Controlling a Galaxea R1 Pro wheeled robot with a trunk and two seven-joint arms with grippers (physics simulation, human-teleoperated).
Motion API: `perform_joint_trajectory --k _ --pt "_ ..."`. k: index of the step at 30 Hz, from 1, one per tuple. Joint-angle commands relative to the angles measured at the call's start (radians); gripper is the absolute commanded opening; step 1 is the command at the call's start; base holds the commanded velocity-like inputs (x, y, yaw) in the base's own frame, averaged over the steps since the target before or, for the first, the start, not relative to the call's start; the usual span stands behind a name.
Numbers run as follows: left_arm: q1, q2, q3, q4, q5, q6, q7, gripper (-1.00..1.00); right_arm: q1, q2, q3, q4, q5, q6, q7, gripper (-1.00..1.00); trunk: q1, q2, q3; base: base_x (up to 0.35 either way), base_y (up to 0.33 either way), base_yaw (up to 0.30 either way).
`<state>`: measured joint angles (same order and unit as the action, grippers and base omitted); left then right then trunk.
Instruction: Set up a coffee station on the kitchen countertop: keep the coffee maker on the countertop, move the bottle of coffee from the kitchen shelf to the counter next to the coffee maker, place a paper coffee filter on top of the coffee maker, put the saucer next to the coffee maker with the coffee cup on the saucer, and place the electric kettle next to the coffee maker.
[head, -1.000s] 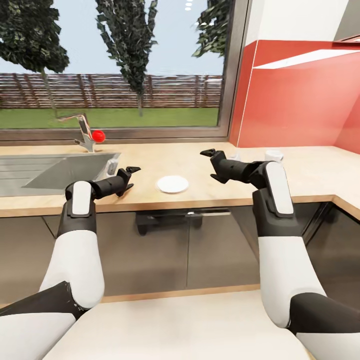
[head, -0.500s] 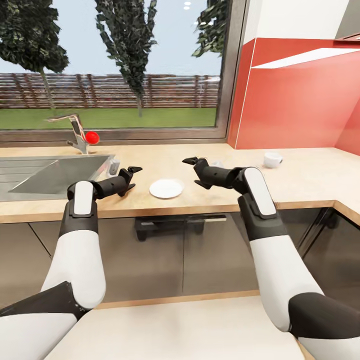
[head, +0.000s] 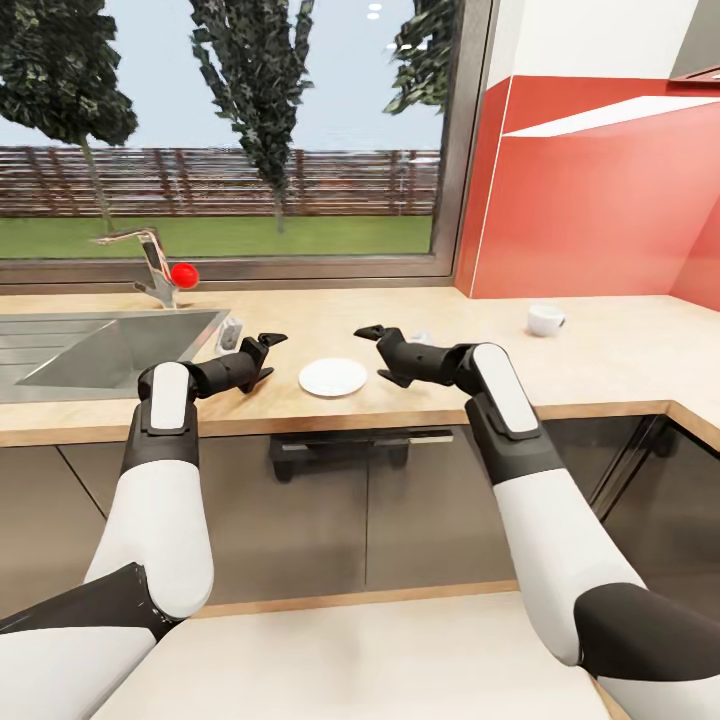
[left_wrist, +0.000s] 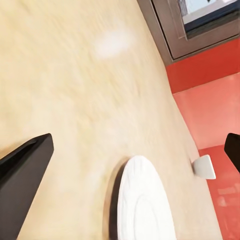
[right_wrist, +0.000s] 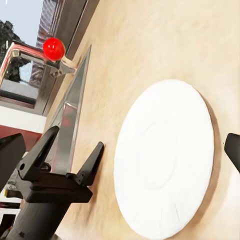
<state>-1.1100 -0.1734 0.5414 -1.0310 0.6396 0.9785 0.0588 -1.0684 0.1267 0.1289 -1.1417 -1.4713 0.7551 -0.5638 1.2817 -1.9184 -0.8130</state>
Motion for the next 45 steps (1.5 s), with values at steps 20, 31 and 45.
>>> perform_joint_trajectory --k 20,31,45 --pt "-0.001 -0.001 -0.003 0.007 -0.018 0.009 0.012 1.00 -0.001 0.001 0.066 0.046 -0.011 -0.055 0.019 1.00 0.000 0.000 -0.001 0.000 0.000 0.000" --pt "-0.010 -0.001 -0.006 0.057 -0.006 0.009 0.010 1.00 -0.001 0.001 0.069 0.050 -0.011 -0.058 0.019 1.00 0.000 0.000 -0.001 0.000 0.000 0.000" --pt "-0.053 -0.001 -0.009 0.113 0.002 0.009 0.010 1.00 -0.001 0.001 0.069 0.051 -0.011 -0.059 0.019 1.00 0.000 0.000 -0.001 0.000 0.000 0.000"
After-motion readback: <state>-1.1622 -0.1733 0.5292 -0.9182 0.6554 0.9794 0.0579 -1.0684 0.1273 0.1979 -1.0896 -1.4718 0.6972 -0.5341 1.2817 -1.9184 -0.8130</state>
